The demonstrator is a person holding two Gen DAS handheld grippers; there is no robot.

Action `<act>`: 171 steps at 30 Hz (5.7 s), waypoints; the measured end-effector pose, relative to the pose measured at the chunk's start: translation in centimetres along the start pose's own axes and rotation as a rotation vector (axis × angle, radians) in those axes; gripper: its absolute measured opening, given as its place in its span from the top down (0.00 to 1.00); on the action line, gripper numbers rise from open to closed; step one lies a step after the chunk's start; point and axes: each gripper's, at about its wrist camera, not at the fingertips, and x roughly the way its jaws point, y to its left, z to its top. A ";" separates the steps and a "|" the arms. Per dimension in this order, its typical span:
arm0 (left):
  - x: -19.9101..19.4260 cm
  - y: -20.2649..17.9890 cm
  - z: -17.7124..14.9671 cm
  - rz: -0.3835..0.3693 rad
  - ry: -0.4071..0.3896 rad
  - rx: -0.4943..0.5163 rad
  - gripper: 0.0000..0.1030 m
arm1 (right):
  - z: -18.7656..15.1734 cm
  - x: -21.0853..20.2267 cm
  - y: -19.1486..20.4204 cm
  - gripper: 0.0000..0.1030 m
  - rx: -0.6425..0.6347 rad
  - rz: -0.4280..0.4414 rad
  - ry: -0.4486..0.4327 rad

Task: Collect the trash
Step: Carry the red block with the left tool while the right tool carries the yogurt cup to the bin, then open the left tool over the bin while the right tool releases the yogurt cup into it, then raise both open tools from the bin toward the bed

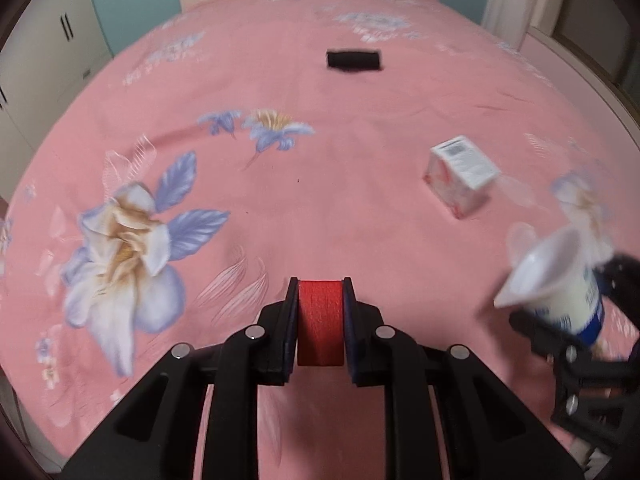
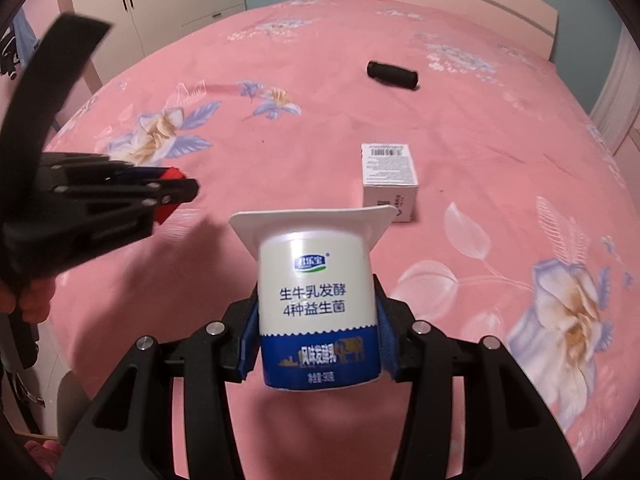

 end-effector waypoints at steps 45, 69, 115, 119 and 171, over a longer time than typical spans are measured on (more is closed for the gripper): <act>-24.3 -3.2 -17.4 0.054 -0.296 0.245 0.78 | -10.2 -23.7 11.4 0.53 -0.100 -0.073 -0.246; -13.2 -4.2 -23.9 0.001 -0.007 0.263 0.78 | -17.7 -12.1 13.5 0.53 -0.096 0.022 0.038; 11.2 -4.4 -35.6 -0.116 0.620 0.107 0.78 | -31.6 12.9 14.6 0.53 0.059 0.234 0.681; 12.8 -4.3 -36.6 -0.122 0.667 0.087 0.78 | -32.9 14.9 14.9 0.53 0.066 0.231 0.730; -5.3 -3.9 -30.9 -0.058 0.227 0.201 0.38 | -27.1 -3.9 13.0 0.39 -0.037 0.083 0.307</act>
